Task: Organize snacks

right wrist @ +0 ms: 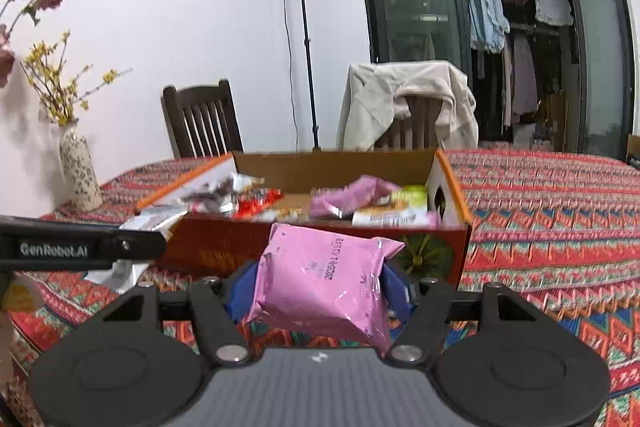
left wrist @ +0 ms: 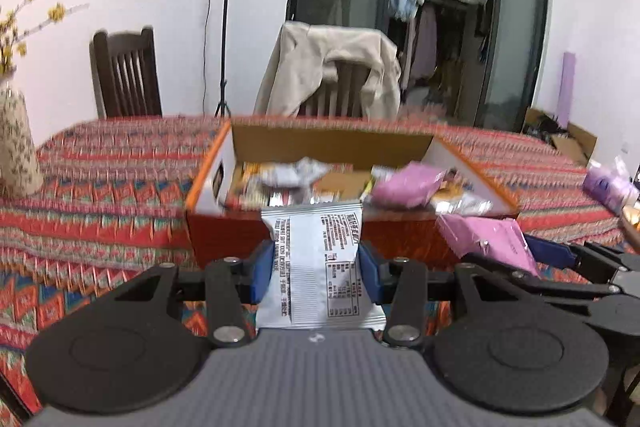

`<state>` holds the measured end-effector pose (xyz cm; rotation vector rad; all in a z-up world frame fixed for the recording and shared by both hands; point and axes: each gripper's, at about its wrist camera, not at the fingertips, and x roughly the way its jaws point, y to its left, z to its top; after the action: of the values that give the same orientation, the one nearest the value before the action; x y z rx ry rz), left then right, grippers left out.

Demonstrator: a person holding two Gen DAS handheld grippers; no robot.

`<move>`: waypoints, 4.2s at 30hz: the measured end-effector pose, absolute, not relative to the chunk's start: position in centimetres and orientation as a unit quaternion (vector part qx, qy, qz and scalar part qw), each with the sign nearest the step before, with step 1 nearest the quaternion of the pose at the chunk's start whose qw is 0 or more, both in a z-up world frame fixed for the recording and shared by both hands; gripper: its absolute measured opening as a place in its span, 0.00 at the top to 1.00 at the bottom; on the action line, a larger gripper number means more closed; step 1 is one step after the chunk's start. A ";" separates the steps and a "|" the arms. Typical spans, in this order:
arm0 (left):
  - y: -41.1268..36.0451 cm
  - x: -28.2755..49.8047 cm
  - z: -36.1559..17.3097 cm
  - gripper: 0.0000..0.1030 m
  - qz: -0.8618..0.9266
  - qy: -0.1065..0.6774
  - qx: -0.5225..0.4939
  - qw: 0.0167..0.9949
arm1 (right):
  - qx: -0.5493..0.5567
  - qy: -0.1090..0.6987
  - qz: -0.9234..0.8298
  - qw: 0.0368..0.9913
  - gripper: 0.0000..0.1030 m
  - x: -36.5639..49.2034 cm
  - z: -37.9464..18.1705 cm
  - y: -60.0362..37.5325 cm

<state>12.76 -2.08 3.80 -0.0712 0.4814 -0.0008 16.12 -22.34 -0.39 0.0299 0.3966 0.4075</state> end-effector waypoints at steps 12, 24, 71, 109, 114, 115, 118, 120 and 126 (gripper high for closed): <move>-2.7 15.6 8.5 0.55 0.015 0.178 -0.036 0.983 | 0.009 0.144 0.186 0.972 0.36 18.0 4.9 -21.9; -2.6 22.2 8.4 0.55 0.059 0.177 -0.057 0.981 | 0.034 0.145 0.164 0.975 0.36 24.9 6.0 -20.4; -0.8 21.8 7.0 0.00 0.072 0.163 -0.070 0.981 | 0.098 0.177 0.177 0.963 0.00 27.6 3.1 -22.7; 1.6 1.1 1.4 0.00 0.016 0.171 -0.051 0.984 | 0.048 0.217 0.218 0.950 0.00 8.2 -0.4 -27.4; 1.6 1.0 0.6 0.00 0.010 0.179 -0.051 0.982 | 0.042 0.231 0.216 0.948 0.00 7.9 -1.2 -27.4; 1.5 1.0 0.5 0.00 0.010 0.180 -0.051 0.982 | 0.042 0.231 0.215 0.948 0.00 7.8 -1.3 -27.3; 1.3 1.1 0.4 0.00 0.007 0.182 -0.050 0.982 | 0.042 0.230 0.216 0.948 0.00 7.8 -1.2 -27.3; 1.4 1.1 0.3 0.00 0.006 0.183 -0.052 0.982 | 0.042 0.230 0.217 0.948 0.00 7.8 -1.2 -27.2; 1.5 1.3 0.1 0.00 0.006 0.185 -0.053 0.981 | 0.041 0.231 0.216 0.948 0.00 7.8 -1.2 -27.1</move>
<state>1.29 1.51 0.14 -0.1068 0.3717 0.0111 7.77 -27.15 -1.19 0.0831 0.4694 0.4398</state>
